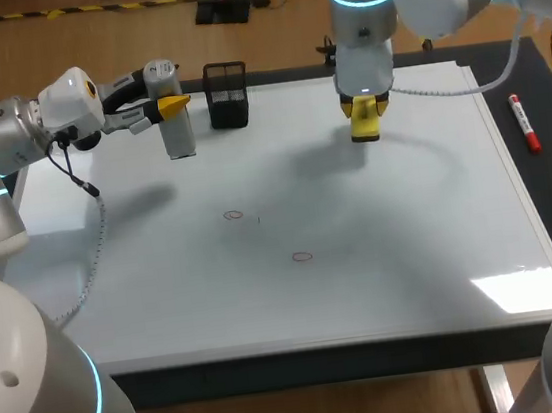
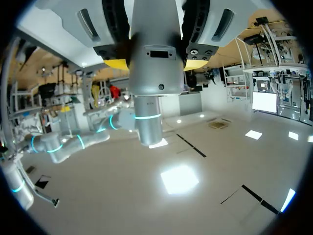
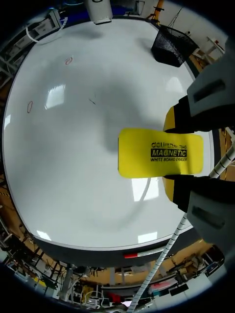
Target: Pick up the inspection probe, press it on each red-marked spot on the whiteboard one by one, put down the probe, pick up the eraser, and wipe off all the red marks.
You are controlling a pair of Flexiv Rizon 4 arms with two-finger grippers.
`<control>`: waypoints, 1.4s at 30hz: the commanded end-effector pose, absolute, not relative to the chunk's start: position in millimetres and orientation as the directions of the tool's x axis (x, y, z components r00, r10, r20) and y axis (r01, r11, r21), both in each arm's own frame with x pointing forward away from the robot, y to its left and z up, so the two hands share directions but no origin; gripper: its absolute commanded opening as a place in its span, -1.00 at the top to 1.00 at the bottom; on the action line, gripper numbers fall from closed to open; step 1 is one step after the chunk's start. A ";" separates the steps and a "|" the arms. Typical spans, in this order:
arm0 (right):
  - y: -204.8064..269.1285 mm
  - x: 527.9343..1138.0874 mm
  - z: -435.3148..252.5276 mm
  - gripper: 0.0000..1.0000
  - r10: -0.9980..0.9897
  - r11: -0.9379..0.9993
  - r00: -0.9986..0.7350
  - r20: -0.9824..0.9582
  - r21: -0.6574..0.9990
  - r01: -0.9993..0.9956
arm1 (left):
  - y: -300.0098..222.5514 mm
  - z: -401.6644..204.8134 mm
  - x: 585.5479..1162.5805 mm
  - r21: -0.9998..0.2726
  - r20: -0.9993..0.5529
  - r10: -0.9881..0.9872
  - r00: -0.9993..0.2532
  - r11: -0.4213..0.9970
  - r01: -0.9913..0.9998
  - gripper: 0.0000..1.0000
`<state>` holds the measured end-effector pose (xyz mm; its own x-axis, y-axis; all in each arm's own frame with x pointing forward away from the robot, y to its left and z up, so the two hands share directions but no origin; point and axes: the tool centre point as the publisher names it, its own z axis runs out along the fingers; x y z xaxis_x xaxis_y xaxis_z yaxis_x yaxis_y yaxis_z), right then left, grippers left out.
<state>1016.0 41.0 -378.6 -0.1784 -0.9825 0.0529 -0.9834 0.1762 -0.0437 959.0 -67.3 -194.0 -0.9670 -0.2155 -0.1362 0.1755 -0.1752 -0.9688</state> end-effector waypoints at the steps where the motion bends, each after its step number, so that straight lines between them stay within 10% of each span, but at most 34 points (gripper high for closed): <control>1: 39.5 1016.1 -377.3 1.00 -0.983 0.174 -0.176 0.054 -0.045 -0.984 | -67.3 -193.1 958.6 -0.969 -0.137 -0.217 -0.967 -0.175 0.176 1.00; 42: 39.5 1016.1 -377.3 1.00 -0.983 0.174 -0.176 0.054 -0.045 -0.984 | -123.3 -219.9 865.5 -0.960 -0.154 -0.061 -0.986 -0.226 0.163 1.00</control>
